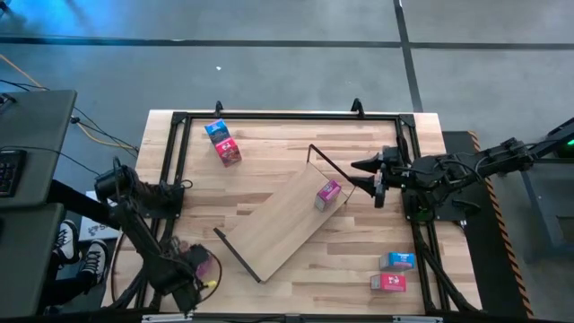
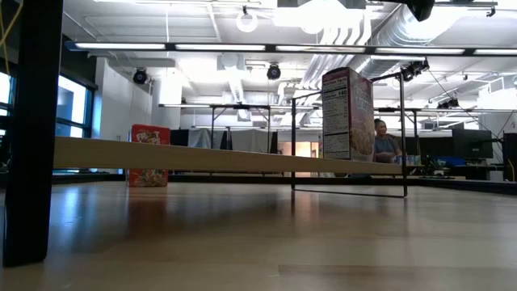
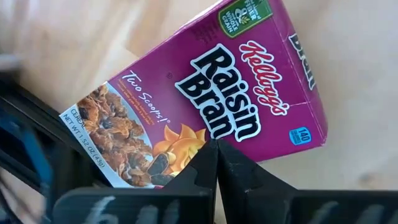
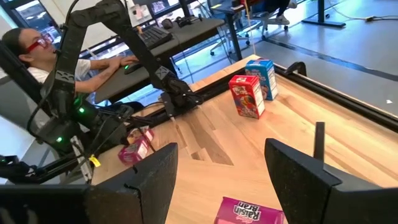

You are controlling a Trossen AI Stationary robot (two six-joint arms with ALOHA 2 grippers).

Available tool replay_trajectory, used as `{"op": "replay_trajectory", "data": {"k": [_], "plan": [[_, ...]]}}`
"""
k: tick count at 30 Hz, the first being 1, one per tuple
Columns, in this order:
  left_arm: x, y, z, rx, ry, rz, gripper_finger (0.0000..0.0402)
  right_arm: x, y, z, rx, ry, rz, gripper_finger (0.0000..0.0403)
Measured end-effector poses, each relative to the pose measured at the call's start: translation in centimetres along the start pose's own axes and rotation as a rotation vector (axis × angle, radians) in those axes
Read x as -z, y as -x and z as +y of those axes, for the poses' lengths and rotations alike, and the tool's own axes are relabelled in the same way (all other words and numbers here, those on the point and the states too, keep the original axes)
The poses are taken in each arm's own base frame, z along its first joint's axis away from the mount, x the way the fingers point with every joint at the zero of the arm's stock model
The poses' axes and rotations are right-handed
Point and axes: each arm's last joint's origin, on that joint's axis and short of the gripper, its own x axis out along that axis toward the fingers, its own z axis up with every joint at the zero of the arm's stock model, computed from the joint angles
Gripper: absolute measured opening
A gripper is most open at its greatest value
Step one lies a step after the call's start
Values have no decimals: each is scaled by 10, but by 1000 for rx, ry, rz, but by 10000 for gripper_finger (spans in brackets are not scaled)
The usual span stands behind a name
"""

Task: Stack cereal on shelf
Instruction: Put the purple cereal box on the shelf aligned with the other purple cereal box

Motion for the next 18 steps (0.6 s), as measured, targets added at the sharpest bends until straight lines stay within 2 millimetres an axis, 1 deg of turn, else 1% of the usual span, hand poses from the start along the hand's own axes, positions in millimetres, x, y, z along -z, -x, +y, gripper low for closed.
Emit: {"op": "replay_trajectory", "data": {"k": [6,9,12,15,18], "plan": [[-18,-11,24,-60,13,-107,0,0,0,0,7,-1,-2,234],[-25,-9,36,-50,-21,-131,0,0,0,0,7,-4,-2,234],[-27,7,48,6,-50,-138,0,0,0,0,6,-4,-2,234],[-22,28,65,50,-78,-128,0,0,0,0,7,-5,-2,234],[-16,48,82,142,-2,-100,0,0,0,0,7,-4,-1,234]]}}
